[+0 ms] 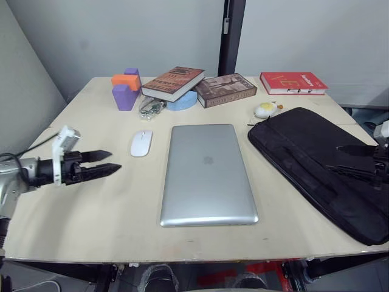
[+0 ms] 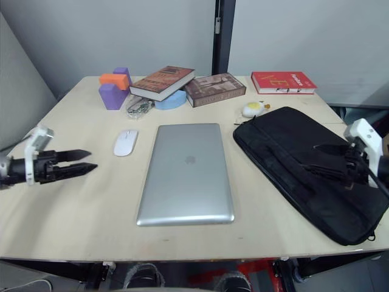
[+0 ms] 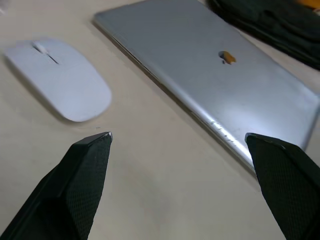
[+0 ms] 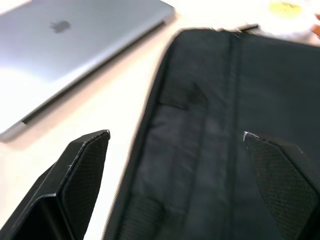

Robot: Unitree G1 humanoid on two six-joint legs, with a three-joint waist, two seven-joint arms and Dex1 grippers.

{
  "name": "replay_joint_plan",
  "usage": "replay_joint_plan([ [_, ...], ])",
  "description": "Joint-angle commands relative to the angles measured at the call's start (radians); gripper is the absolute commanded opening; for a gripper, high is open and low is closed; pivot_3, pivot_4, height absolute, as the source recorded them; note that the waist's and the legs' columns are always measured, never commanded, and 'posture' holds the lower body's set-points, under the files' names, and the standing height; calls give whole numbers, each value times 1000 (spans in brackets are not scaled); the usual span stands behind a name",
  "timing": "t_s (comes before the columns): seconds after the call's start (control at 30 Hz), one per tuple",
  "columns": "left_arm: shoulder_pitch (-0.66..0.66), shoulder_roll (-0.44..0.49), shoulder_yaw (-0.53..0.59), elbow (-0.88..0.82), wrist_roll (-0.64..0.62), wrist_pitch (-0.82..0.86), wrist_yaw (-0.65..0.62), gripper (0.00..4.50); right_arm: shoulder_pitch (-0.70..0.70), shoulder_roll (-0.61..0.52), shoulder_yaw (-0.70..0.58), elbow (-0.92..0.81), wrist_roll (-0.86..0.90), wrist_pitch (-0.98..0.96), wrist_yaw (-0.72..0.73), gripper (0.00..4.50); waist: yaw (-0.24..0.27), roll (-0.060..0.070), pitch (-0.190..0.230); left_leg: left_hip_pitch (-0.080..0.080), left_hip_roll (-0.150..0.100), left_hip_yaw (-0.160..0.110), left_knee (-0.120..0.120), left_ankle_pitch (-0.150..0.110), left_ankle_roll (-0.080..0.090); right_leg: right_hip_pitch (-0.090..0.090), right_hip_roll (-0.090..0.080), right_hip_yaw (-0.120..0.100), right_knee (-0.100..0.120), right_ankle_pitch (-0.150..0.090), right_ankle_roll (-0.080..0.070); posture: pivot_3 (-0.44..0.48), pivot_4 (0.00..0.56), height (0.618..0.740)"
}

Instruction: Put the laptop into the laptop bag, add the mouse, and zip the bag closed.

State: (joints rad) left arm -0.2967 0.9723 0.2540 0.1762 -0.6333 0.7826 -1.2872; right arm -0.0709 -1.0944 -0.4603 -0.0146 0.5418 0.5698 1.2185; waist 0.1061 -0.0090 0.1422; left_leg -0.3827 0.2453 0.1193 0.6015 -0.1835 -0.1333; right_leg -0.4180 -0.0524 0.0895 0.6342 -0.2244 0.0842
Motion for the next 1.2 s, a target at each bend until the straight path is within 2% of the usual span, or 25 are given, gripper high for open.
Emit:
replay_joint_plan([
  [0.03, -119, -44, -13, 31, -94, 247, 73, 4500, -39, 14, 35, -70, 13, 14, -34, 3006, 3, 0, 0, 0, 0, 0, 1, 0, 0, 0, 0, 0, 1, 0, 0, 0, 150, 740],
  [0.23, -150, -100, -110, 90, -68, 373, 115, 4500, -134, 53, 150, -119, 4, 25, -79, 912, -9, 3, -2, -1, -3, -1, 7, -1, -2, 0, -4, 0, 6, 0, -1, 0, 150, 740],
  [0.3, -181, -141, -142, 142, -56, 408, 145, 4500, -179, 88, 224, -131, -24, 13, -109, 231, -11, 3, -2, 0, -3, -1, 7, 1, -5, 0, -4, 0, 6, 0, -1, 0, 150, 740],
  [0.33, -192, -154, -150, 159, -53, 419, 154, 4500, -192, 99, 246, -133, -34, 9, -118, 49, -10, 3, -2, 0, -3, -1, 7, 2, -5, 0, -4, 0, 7, 0, -1, 0, 150, 740],
  [0.53, -271, -241, -139, 288, -39, 420, 220, 4500, -274, 212, 382, -90, -123, -34, -188, 49, -2, 2, -2, 0, -5, -2, 7, 2, -6, 1, -6, -1, 8, 0, 0, 0, 150, 740],
  [0.77, -286, -297, -189, 389, 27, 338, 238, 4500, -328, 315, 542, 44, -283, -128, -242, 49, 0, 5, -5, 1, -10, -2, 6, 1, -9, 4, -10, -1, 7, 0, 0, 0, 150, 740],
  [0.83, -301, -314, -190, 421, 39, 322, 240, 4500, -341, 329, 573, 69, -324, -155, -250, 49, 0, 10, -7, 2, -14, -3, 6, 2, -7, 6, -14, -1, 8, 0, 1, 0, 150, 740],
  [0.97, -350, -350, -178, 494, 48, 312, 259, 4500, -378, 370, 607, 127, -379, -176, -285, 49, 0, 10, -7, 2, -15, -1, 4, 9, -1, 9, -21, -6, 9, 1, 1, 0, 150, 740],
  [1.2, -434, -419, -189, 645, 94, 290, 241, 4500, -410, 442, 668, 146, -435, -193, -283, 49, 1, 10, -8, 2, -16, 2, -5, 16, 0, 12, -28, -13, 9, 3, -2, 0, 150, 740],
])
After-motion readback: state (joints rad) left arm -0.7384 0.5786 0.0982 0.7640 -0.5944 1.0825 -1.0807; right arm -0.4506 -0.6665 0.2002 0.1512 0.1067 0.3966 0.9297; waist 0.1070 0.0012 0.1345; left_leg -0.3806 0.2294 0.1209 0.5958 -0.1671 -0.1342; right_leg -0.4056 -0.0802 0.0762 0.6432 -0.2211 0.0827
